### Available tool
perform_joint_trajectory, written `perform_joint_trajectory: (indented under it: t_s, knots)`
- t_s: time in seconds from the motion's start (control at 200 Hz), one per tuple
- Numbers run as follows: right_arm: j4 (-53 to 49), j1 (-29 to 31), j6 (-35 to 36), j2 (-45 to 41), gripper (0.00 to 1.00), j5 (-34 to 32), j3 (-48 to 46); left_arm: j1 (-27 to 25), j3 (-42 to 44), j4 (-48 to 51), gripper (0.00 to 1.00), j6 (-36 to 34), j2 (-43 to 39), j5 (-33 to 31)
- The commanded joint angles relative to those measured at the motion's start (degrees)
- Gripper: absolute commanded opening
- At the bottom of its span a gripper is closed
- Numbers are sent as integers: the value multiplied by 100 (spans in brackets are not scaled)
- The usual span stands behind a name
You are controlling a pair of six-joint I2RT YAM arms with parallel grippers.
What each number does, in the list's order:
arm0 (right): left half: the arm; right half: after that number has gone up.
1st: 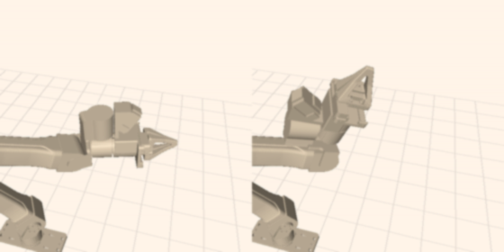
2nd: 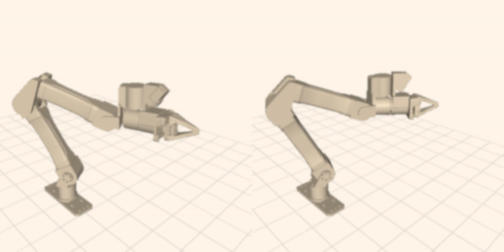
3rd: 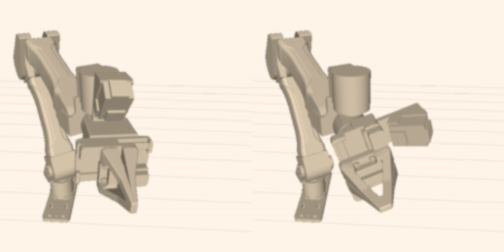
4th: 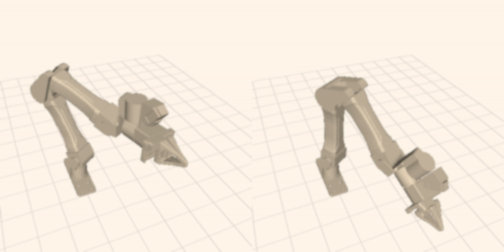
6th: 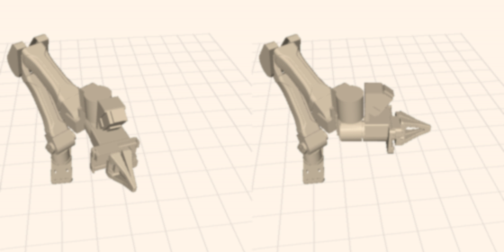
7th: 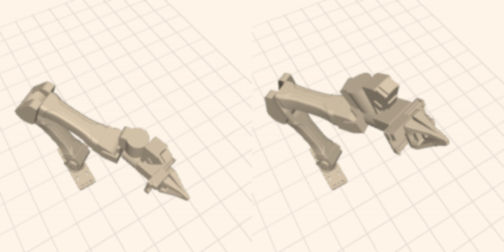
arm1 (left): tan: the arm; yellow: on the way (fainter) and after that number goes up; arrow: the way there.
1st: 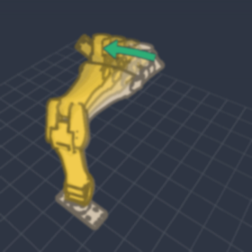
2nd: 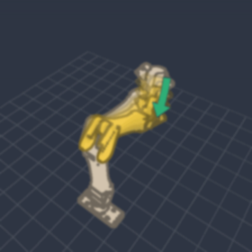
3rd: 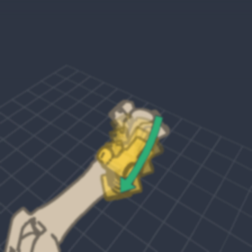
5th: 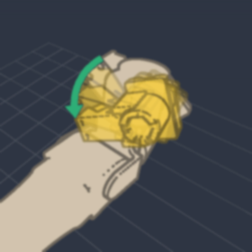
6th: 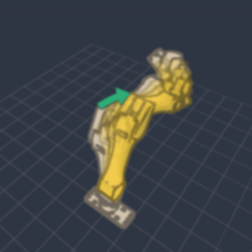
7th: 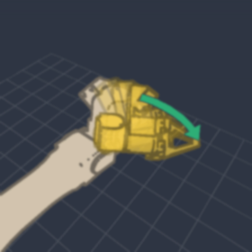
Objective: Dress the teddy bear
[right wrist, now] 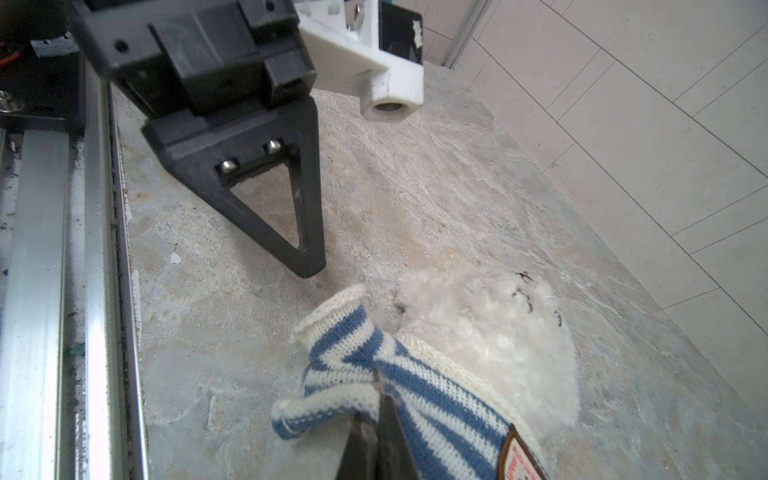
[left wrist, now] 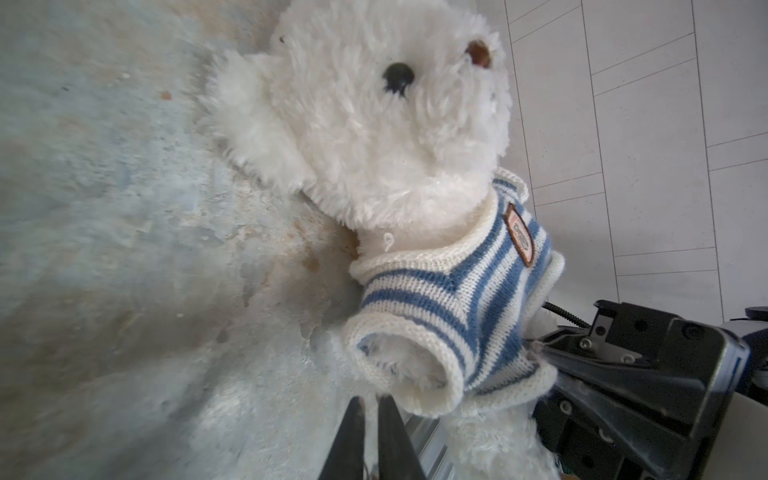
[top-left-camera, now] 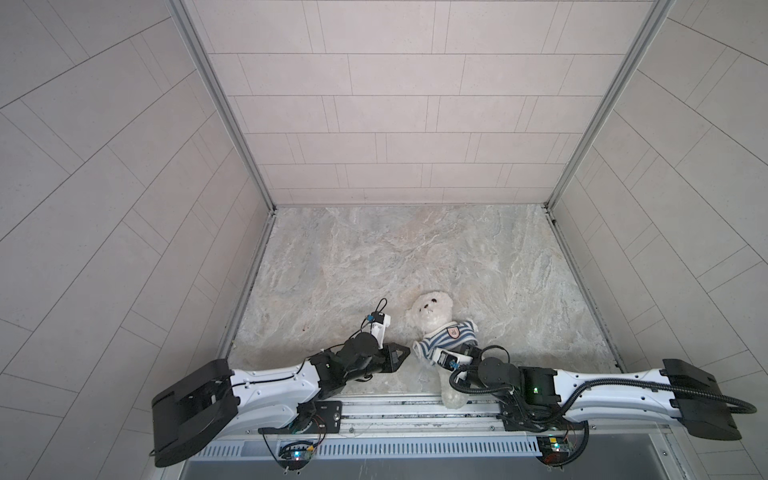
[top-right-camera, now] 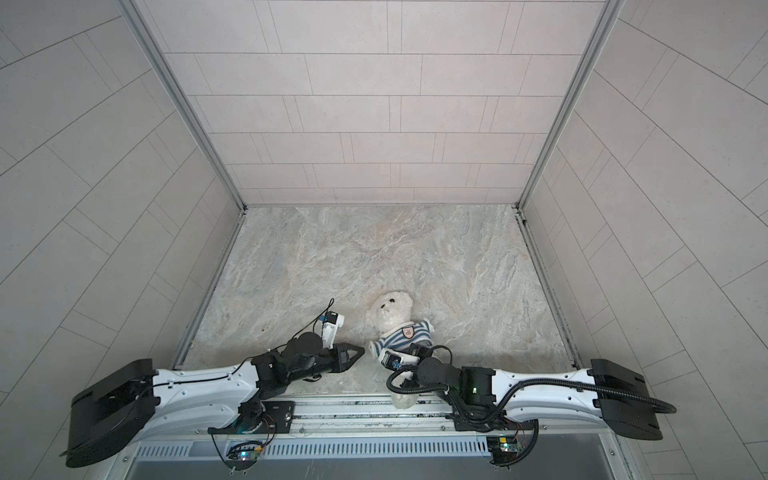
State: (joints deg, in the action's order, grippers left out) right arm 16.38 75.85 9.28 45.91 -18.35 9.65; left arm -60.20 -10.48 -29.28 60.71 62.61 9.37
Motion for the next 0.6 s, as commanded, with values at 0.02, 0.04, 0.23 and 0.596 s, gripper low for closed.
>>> perform_joint_trajectory:
  t_s: [0.02,0.04,0.23,0.596]
  knots:
    - [1,43,-102,-145,0,-92,-7,-44,-284,-583,13,16,259,98]
    - [-4,43,-106,-154,0,-90,-22,-44,-311,-579,13,12,303,109]
    - [-37,61,-108,-293,0,-133,-69,-44,-529,-632,11,52,741,262]
    - [39,70,-163,-307,0,-170,-137,38,-424,-648,19,272,932,216]
